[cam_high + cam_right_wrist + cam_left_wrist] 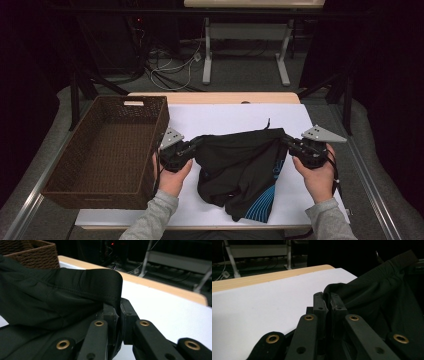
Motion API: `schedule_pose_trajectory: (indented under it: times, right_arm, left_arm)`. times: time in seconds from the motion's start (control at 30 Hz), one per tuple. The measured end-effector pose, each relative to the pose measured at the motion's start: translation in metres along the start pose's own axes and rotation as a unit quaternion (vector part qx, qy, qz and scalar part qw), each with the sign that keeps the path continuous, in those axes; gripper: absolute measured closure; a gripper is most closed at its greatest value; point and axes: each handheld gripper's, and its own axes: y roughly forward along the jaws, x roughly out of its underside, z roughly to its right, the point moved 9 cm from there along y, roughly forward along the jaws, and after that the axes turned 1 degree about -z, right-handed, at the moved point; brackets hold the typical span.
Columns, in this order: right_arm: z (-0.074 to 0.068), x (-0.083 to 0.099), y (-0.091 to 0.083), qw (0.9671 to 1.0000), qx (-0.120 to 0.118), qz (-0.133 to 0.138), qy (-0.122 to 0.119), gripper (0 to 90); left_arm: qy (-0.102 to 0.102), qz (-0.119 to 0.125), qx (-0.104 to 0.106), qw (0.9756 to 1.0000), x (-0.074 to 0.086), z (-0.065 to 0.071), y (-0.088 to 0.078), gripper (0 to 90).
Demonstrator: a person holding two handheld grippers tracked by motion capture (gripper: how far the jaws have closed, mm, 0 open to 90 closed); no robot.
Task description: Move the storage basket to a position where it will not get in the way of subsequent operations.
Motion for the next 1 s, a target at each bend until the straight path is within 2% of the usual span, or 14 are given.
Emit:
schedule_pose_trajectory:
  times: [0.1, 0.2, 0.37, 0.53, 0.73, 0.87, 1.0]
  right_arm:
    - [0.003, -0.005, 0.001, 0.9999, 0.008, 0.008, -0.006, 85.4]
    - [0.003, -0.003, 0.006, 1.0, 0.007, 0.001, -0.003, 85.3]
    - [-0.001, 0.004, 0.017, 0.9998, 0.01, -0.013, -0.014, 85.3]
    - [-0.002, 0.012, 0.03, 0.9996, 0.01, -0.023, -0.016, 85.2]
    - [-0.003, 0.03, 0.052, 0.9982, 0.013, -0.056, -0.02, 85.1]
    - [-0.002, 0.041, 0.066, 0.9965, 0.014, -0.079, -0.02, 85.1]
    - [-0.003, 0.05, 0.076, 0.9954, 0.016, -0.091, -0.024, 84.6]
  left_arm:
    - [0.002, 0.004, -0.001, 1.0, -0.005, -0.002, 0.002, 85.2]
    - [-0.001, 0.005, -0.007, 1.0, -0.008, -0.007, 0.005, 85.2]
    - [-0.01, 0.0, -0.015, 0.9998, -0.006, -0.017, 0.008, 85.2]
    - [-0.016, -0.014, -0.03, 0.9993, 0.003, -0.027, 0.015, 85.1]
    - [-0.029, -0.042, -0.038, 0.998, 0.019, -0.041, 0.028, 84.9]
    - [-0.041, -0.051, -0.035, 0.9972, 0.028, -0.048, 0.036, 84.9]
    - [-0.055, -0.059, -0.041, 0.9959, 0.038, -0.055, 0.042, 84.8]
